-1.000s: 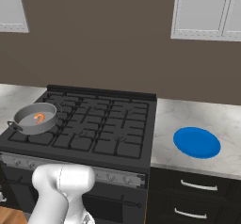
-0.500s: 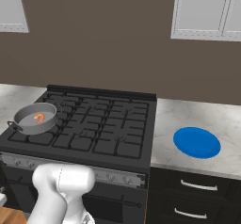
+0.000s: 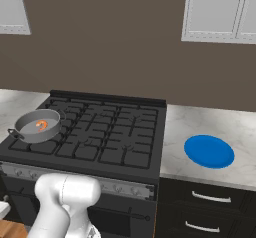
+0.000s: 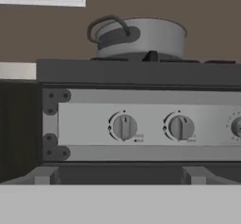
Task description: Retrieve the frozen meat and place it in the pot on a burner. Then turn the burner on.
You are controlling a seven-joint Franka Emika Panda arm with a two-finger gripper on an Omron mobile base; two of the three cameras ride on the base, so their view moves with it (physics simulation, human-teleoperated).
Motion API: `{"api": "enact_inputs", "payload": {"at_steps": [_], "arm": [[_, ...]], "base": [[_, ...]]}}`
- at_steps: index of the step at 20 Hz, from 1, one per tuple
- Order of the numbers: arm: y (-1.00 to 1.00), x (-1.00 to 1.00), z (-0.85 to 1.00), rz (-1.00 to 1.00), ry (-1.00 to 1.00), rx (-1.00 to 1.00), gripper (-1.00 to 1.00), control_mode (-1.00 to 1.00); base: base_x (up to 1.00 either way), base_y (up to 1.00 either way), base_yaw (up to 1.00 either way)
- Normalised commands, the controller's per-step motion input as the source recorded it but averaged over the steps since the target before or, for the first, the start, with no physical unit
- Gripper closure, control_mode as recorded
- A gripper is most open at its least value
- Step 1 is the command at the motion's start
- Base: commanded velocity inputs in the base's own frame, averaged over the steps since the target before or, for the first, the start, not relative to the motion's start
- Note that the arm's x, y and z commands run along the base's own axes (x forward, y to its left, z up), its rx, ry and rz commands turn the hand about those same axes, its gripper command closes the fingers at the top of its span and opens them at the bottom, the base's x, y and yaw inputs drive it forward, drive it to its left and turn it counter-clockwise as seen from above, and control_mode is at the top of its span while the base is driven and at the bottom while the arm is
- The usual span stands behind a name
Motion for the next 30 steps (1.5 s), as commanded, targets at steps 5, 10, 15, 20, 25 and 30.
{"api": "enact_inputs", "payload": {"at_steps": [5,10,15,20,25,30], "arm": [[0.0,0.21,0.0,0.0,0.0,0.0,-1.0,-1.0],[-0.03,0.19,0.0,0.0,0.0,0.0,-1.0,-1.0],[-0.03,0.23,0.0,0.0,0.03,0.0,-1.0,-1.0],[0.0,0.18,0.0,0.0,0.04,0.0,-1.0,-1.0],[0.0,0.29,0.0,0.0,0.03,0.0,-1.0,-1.0],[0.0,0.17,0.05,0.0,0.01,0.0,-1.0,-1.0]], "base": [[0.0,0.0,0.0],[0.0,0.0,0.0],[0.0,0.0,0.0],[0.0,0.0,0.0],[0.0,0.0,0.0],[0.0,0.0,0.0]]}}
